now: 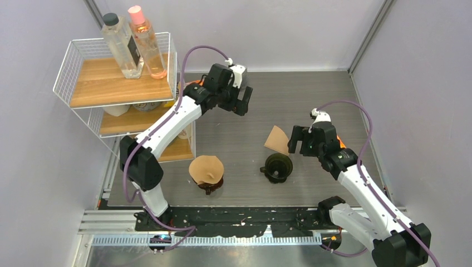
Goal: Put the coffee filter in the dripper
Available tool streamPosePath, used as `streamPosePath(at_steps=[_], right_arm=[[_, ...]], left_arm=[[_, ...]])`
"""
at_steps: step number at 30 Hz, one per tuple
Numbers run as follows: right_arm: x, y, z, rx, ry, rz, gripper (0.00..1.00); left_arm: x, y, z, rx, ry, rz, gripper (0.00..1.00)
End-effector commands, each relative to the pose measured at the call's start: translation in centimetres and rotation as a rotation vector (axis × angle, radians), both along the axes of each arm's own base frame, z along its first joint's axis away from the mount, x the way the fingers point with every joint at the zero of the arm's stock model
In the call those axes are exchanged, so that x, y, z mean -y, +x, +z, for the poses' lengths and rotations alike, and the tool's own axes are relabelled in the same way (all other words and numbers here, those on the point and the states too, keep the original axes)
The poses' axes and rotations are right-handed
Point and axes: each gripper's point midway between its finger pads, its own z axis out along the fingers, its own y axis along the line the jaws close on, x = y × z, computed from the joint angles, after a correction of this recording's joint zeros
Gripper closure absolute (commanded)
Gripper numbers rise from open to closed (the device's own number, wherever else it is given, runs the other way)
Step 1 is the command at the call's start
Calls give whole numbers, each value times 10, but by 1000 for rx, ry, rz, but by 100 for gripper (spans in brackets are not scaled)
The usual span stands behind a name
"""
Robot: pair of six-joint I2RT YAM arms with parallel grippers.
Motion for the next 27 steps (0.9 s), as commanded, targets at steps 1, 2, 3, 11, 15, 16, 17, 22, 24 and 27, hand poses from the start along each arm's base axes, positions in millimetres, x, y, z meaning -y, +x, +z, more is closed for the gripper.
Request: streamPosePath(at_steps=[1,2,3,11,15,16,17,22,24,27], right_arm=[[-22,-11,5,-17,79,125,5],[-24,-15,2,-37,83,140,4],[-28,-19,0,-51,98,162,5],[-42,-22,6,-64,163,204,4],[-47,-10,18,-50,191,189,4],[-46,-6,18,-43,185,174,4],[-45,-4,18,-41,184,162,4],[-38,8,25,4,175,96,4],[-34,19,35,54,174,58,5],[-32,45,64,164,191,-4,5]], left_arm=[[7,0,45,107,-140,-33,1],[8,-1,43,108,-143,-47,1],[9,-2,41,110,-146,-58,1],[5,9,39,107,-173,-50,1],[-5,45,52,176,-167,45,1],[-7,55,53,190,-157,65,1],[-6,65,54,201,-154,66,1],[-4,110,57,239,-148,73,1],[-4,121,51,209,-157,79,1],[2,126,44,175,-193,65,1]])
